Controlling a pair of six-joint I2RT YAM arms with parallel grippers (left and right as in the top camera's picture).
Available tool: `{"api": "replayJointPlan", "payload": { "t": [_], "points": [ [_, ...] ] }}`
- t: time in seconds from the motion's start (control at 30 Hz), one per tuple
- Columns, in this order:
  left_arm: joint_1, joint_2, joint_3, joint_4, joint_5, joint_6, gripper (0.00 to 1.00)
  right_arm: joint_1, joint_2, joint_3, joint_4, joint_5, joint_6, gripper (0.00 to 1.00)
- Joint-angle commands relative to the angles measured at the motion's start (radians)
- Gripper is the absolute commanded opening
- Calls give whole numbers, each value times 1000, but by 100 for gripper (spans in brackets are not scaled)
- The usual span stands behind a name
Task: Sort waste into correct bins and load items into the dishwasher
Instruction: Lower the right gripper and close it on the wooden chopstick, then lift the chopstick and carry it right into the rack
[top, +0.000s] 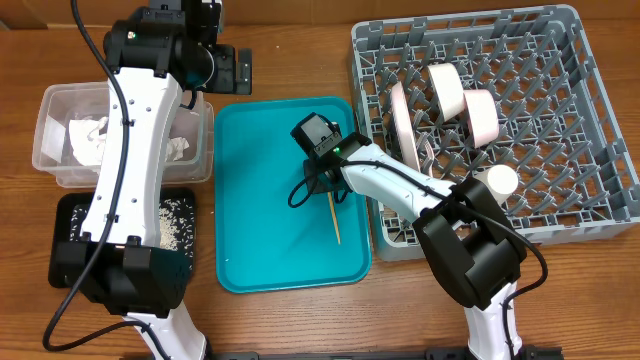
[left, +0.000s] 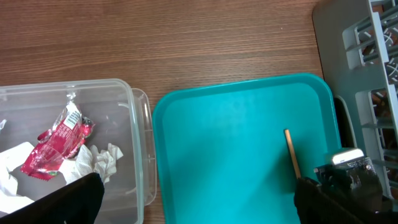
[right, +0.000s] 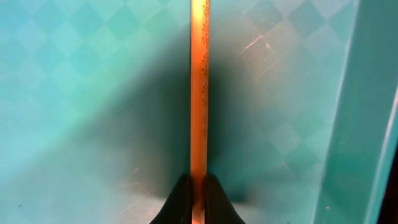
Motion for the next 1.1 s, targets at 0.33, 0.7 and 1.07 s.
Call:
{"api": "replayJointPlan", "payload": {
  "t": [0.33, 0.7, 1.07],
  "points": [
    [-2, 7, -3, 1, -6, -17, 100, 4, -144, 129, -156, -47, -116, 4],
    [-2, 7, -3, 1, -6, -17, 100, 2, -501, 129, -282, 77, -196, 4],
    [-2, 7, -3, 1, -6, -16, 100, -136, -598, 127, -444, 291, -214, 4]
  ]
}}
